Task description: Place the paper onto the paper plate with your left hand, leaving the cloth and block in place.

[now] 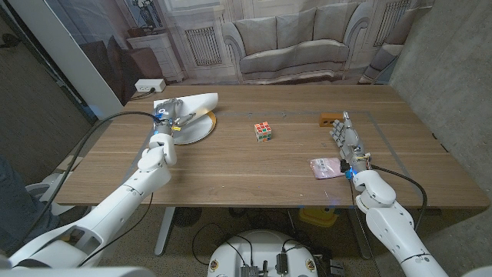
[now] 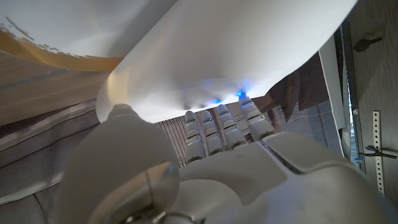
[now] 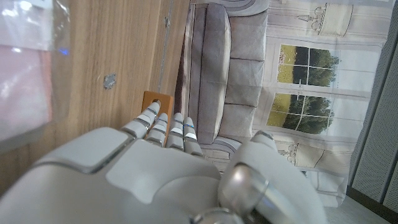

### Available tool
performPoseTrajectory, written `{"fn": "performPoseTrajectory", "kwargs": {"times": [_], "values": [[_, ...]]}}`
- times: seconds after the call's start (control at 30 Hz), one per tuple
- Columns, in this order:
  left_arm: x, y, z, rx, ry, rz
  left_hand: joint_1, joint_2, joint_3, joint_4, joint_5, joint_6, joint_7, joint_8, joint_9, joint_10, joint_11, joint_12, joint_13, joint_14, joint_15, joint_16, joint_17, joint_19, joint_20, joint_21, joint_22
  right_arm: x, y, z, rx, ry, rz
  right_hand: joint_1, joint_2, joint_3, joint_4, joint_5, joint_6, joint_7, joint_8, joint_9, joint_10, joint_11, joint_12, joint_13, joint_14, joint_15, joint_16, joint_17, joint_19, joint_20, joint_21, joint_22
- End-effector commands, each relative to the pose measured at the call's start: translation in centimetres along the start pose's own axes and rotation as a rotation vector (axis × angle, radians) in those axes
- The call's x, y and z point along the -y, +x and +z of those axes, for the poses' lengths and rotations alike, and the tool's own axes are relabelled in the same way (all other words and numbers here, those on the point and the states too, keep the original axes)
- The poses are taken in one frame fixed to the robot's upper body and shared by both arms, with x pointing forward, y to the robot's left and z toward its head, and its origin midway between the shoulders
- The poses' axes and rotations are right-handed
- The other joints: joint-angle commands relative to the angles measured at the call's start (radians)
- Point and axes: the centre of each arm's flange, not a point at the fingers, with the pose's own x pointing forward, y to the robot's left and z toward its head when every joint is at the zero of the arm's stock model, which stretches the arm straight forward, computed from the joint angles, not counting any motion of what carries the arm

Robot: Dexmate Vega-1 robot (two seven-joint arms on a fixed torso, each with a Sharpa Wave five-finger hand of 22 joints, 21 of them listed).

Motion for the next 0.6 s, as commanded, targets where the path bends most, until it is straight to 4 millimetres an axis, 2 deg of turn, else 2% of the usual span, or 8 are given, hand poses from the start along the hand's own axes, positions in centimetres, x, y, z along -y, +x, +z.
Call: {"fn": "performPoseTrajectory", "kwargs": {"times": [0.03,0.6], "values": [[-1.0,-0.2,0.9,0.030,-0.050,0.005,-0.012,0.002,-0.007,0.003,0.007,-0.012,0.002,-0.002,0.003,-0.010,-0.001,0.006,0.003,-0.014,-0.010,0.004,0.005,-0.008,-0.001,0.005,0.001,-0.1,-0.5,0.1,0.007,-0.002,-0.007,0.007,0.004,-0.006,0.000,-0.001,0.005,-0.004,0.006,0.004,0.006,0.002,0.003,0.001,0.008,-0.001,-0.002,0.004,0.001,0.002,-0.006,0.005],[-1.6,-1.5,0.0,0.013,-0.121,0.009,-0.032,0.006,-0.017,0.000,0.015,-0.027,0.005,0.001,0.003,-0.020,0.002,0.009,0.002,-0.025,-0.004,0.007,0.005,-0.023,0.001,0.006,0.001,-0.6,-0.6,0.5,0.014,-0.009,-0.005,0.007,0.005,-0.007,0.000,-0.002,0.005,-0.005,0.006,0.004,0.007,0.001,0.003,0.001,0.008,-0.002,-0.002,0.004,0.001,0.001,-0.006,0.005]]}}
